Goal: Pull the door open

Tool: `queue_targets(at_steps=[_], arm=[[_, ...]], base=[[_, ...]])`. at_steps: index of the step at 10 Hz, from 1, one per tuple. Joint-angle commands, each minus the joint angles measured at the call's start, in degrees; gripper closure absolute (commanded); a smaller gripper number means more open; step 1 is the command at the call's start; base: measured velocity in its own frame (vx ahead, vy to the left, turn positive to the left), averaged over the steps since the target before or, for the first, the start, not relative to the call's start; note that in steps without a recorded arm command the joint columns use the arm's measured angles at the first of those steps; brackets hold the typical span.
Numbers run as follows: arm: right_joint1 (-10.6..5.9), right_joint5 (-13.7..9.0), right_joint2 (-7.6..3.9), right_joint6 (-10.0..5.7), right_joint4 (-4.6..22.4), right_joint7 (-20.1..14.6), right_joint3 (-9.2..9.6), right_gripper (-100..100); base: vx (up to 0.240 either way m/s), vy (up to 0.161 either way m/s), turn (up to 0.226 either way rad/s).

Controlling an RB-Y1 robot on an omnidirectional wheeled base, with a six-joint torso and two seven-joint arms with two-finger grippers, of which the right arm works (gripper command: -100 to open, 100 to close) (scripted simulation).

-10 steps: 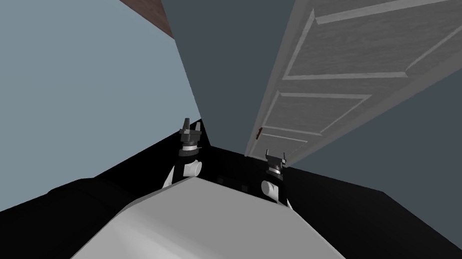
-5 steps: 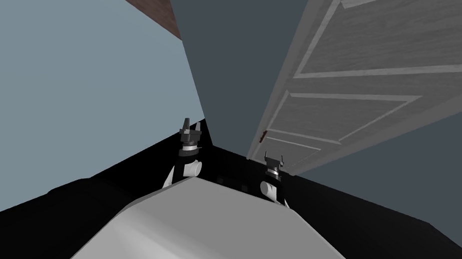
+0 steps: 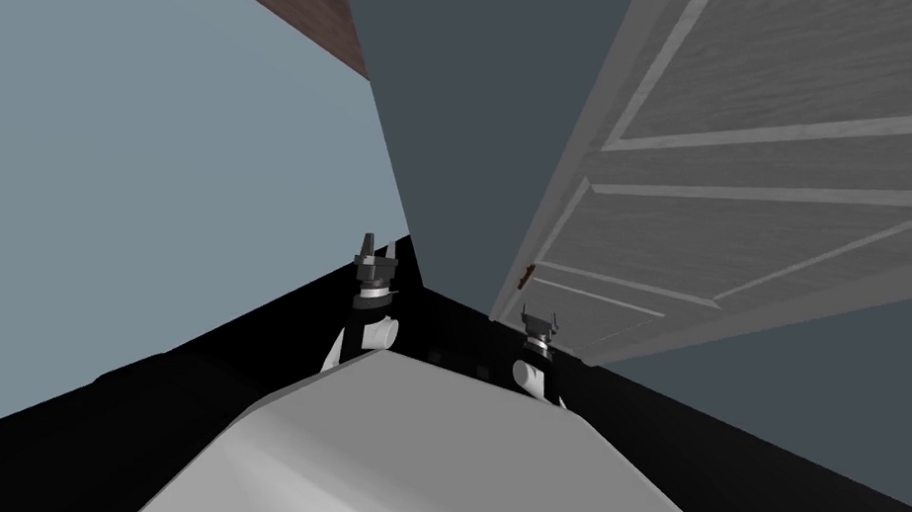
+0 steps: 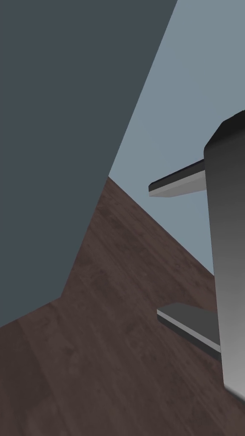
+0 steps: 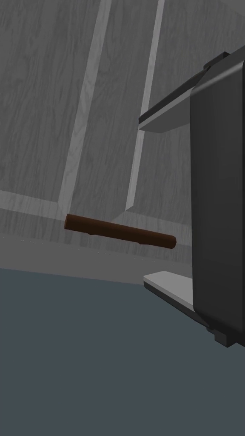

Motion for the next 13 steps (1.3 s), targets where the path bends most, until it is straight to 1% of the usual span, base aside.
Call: queue_targets(at_steps=[1,8,10,11,12,13], arm=[[-0.98,-1.3,-0.32,-0.81,2.8,-2.0,0.33,-100],[-3.54,-5.9,-1.25,-3.22,11.5,-8.6,1.59,-100],[-4.74,-8.0,-1.66,-4.35,15.6,-11.7,2.17,-100],[-5.0,-8.5,-1.74,-4.59,16.5,-12.4,2.3,-100],[-5.5,-9.4,-1.91,-5.07,18.2,-13.7,2.55,-100],[-5.68,-9.7,-1.96,-5.24,18.8,-14.2,2.64,-100]], base=[[0.081,-0.068,0.151],[0.065,-0.065,0.136],[0.09,-0.095,0.203],[0.08,-0.071,0.126],[0.067,-0.083,0.175],[0.056,-0.084,0.103]])
